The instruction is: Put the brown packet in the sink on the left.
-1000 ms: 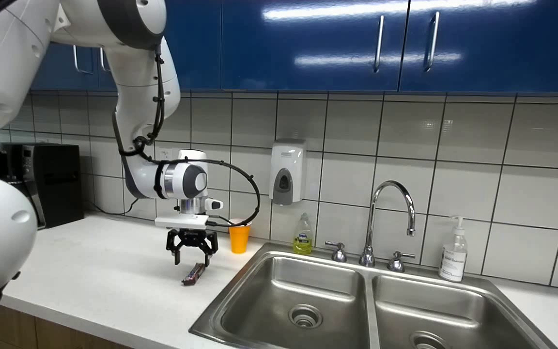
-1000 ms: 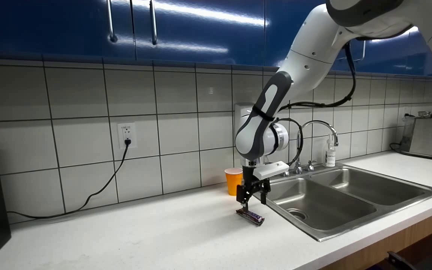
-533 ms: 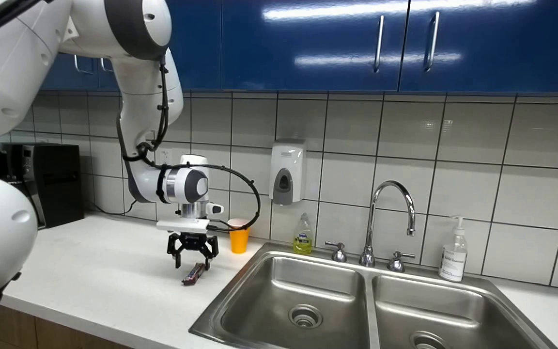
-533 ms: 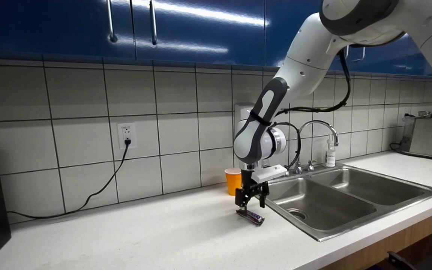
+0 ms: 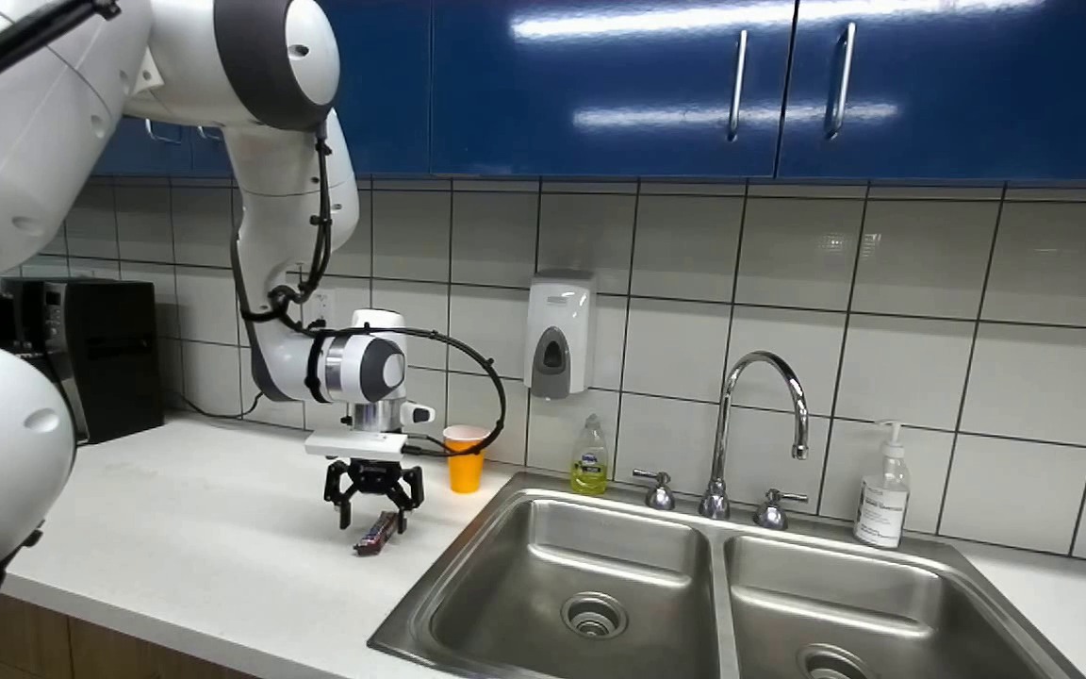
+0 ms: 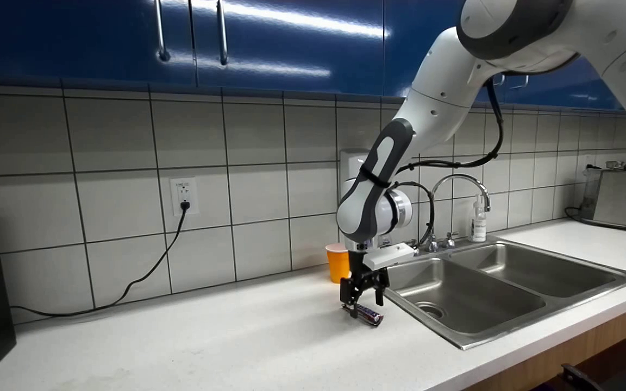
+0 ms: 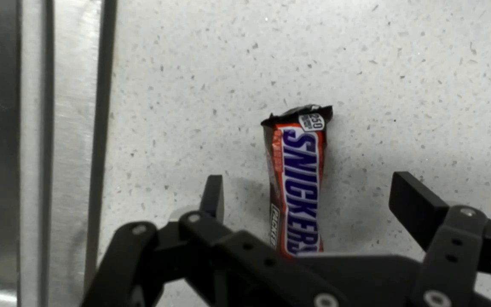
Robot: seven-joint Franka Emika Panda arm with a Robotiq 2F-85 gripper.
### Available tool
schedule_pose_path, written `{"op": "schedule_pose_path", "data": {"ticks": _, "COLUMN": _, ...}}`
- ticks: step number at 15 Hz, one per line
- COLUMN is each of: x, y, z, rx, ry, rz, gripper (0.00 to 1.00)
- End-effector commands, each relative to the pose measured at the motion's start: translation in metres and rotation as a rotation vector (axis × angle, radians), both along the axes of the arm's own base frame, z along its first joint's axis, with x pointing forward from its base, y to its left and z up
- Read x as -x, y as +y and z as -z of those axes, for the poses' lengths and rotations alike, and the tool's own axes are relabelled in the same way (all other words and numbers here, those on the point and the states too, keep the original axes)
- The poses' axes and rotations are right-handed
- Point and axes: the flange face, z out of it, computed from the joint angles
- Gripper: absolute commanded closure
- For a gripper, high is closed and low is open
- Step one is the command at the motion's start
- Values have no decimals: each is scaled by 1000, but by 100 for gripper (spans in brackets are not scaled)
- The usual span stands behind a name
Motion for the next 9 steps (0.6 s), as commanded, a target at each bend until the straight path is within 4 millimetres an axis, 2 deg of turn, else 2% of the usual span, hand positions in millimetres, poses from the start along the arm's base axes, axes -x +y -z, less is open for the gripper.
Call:
{"op": "schedule_pose_path", "data": {"ticks": 1, "x": -6, "y": 3, "z": 0, "rx": 9, "ry": 18, "rz": 17, "gripper": 0}}
{"op": "schedule_pose_path", "data": {"ticks": 9, "x": -12, "y": 2, "z": 4, "rx": 9, "ry": 21, "rz": 24, "gripper": 0}}
